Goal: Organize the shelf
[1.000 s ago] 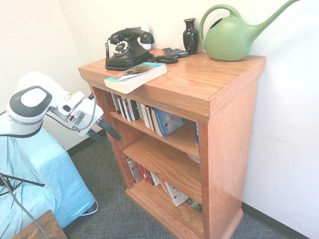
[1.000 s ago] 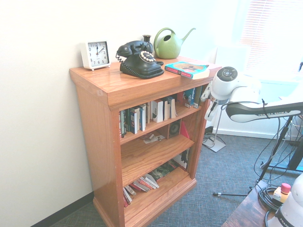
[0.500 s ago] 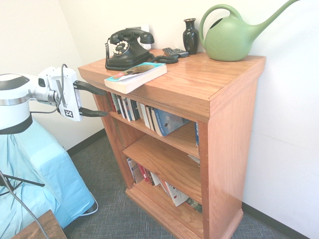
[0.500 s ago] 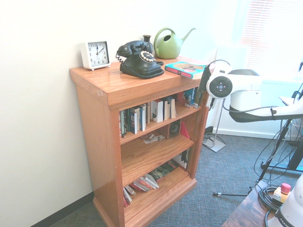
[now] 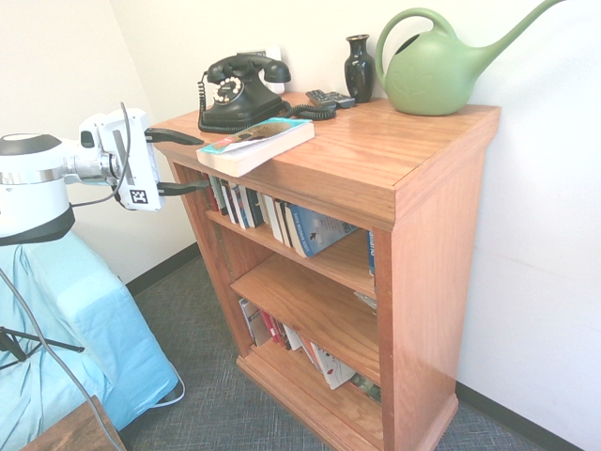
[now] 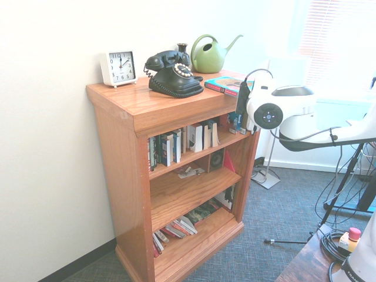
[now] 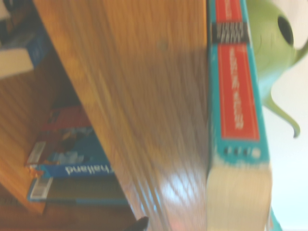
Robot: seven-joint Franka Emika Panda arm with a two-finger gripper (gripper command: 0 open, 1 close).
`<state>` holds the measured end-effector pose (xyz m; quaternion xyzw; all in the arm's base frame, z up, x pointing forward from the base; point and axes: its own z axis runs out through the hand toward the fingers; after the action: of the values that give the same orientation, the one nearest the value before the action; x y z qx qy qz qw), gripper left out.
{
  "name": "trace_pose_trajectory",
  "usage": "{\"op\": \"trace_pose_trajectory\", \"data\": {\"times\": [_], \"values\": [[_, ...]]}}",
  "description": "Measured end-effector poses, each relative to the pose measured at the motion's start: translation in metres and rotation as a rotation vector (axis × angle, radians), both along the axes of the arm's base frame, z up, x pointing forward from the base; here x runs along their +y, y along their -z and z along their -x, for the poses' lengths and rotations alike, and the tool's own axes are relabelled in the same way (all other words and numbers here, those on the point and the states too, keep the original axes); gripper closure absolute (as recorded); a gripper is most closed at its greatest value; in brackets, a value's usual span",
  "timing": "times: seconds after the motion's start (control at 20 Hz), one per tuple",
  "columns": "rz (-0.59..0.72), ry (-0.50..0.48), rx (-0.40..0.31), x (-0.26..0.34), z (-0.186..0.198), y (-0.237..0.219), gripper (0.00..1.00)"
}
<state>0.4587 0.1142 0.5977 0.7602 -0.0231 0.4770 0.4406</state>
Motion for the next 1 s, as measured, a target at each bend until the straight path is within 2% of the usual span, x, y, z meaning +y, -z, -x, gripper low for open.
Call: {"op": "trace_pose_trajectory", "data": {"times": [0.25, 0.7, 0.75, 1.0], "values": [[-0.009, -0.049, 0.018, -0.012, -0.02, -0.011, 0.0], [-0.024, -0.044, 0.034, -0.034, -0.055, -0.009, 0.0], [-0.024, -0.042, 0.035, -0.035, -0.059, -0.008, 1.0], [-0.027, -0.044, 0.034, -0.035, -0.067, -0.009, 1.0]]}}
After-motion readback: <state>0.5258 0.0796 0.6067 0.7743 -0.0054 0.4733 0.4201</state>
